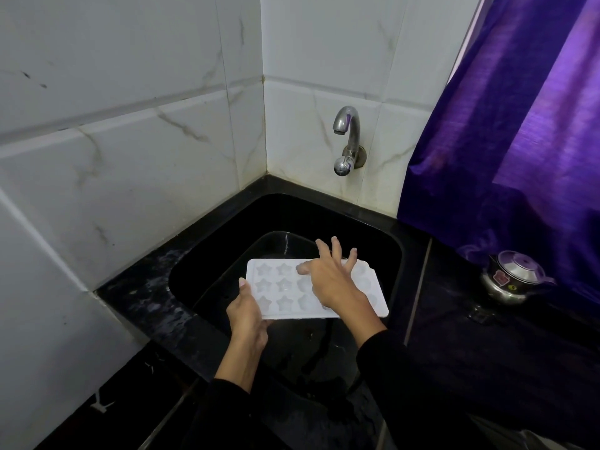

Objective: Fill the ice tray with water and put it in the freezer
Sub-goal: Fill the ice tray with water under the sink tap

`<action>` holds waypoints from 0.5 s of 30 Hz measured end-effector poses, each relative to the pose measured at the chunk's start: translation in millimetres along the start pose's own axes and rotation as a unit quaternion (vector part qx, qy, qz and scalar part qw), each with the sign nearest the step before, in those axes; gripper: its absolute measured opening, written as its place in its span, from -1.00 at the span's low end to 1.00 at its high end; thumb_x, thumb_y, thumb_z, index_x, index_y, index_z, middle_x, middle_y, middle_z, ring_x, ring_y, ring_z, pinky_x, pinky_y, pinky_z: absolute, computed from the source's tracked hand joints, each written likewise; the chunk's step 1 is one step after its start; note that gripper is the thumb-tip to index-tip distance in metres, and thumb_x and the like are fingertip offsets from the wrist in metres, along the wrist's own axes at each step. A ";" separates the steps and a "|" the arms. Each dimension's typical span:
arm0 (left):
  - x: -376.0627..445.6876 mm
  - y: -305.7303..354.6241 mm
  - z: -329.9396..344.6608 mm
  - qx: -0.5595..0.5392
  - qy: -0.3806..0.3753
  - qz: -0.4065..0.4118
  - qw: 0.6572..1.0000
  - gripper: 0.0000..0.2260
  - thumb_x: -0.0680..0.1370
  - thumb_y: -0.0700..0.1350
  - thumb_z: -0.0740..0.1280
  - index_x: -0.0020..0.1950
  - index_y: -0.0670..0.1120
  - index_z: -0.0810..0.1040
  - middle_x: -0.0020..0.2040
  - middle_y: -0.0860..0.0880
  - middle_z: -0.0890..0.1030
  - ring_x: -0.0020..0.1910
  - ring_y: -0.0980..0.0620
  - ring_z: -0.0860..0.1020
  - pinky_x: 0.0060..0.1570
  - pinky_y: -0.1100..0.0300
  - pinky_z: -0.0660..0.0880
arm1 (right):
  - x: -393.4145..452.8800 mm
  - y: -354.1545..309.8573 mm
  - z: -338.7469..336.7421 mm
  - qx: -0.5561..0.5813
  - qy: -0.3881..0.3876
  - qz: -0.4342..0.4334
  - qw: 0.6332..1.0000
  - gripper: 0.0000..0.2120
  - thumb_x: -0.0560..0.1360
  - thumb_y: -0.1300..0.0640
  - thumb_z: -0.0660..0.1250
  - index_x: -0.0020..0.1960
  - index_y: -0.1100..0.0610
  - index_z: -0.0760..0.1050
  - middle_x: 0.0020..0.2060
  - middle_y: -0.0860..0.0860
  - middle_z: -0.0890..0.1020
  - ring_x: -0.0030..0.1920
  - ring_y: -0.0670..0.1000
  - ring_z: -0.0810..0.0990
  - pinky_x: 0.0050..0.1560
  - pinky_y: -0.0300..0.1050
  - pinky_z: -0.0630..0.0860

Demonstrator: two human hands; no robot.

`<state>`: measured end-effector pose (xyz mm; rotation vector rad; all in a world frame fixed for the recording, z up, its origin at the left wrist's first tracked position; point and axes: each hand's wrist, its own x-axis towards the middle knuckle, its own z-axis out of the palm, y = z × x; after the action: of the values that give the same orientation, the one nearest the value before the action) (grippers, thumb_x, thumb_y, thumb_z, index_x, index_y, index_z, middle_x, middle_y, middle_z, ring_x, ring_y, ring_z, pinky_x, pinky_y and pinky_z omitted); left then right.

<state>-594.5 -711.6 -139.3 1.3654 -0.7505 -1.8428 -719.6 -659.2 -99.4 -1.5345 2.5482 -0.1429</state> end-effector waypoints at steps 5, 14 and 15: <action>-1.0 -2.1 -0.6 0.000 -0.001 -0.003 1.000 -0.69 0.63 0.10 0.13 -0.09 -0.09 0.51 -0.08 -0.12 0.63 -0.10 -0.12 0.63 -0.10 -0.05 0.57 | 0.2 1.3 -0.5 -0.008 0.001 0.008 1.000 -0.36 0.38 0.55 0.28 0.27 -0.04 0.52 0.52 0.18 0.06 0.53 0.28 -0.28 0.41 0.43 -0.30; -3.7 -1.9 -1.4 -0.005 0.002 0.001 1.000 -0.69 0.63 0.10 0.13 -0.10 -0.07 0.50 -0.09 -0.11 0.63 -0.11 -0.11 0.62 -0.13 -0.04 0.57 | -4.2 -2.6 -2.5 -0.012 0.001 -0.002 1.000 -0.41 0.38 0.56 0.23 0.22 0.01 0.55 0.53 0.18 0.05 0.53 0.27 -0.28 0.42 0.42 -0.29; -3.7 -2.3 -1.6 -0.005 0.001 0.000 1.000 -0.69 0.63 0.10 0.13 -0.10 -0.08 0.50 -0.09 -0.11 0.63 -0.11 -0.11 0.62 -0.11 -0.05 0.57 | -3.4 -2.2 -1.9 -0.012 0.000 0.000 1.000 -0.39 0.38 0.57 0.23 0.22 0.00 0.55 0.53 0.18 0.05 0.53 0.27 -0.28 0.42 0.42 -0.29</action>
<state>-592.7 -707.3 -139.5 1.3605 -0.7410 -1.8423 -716.5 -657.2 -96.9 -1.5441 2.5591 -0.1129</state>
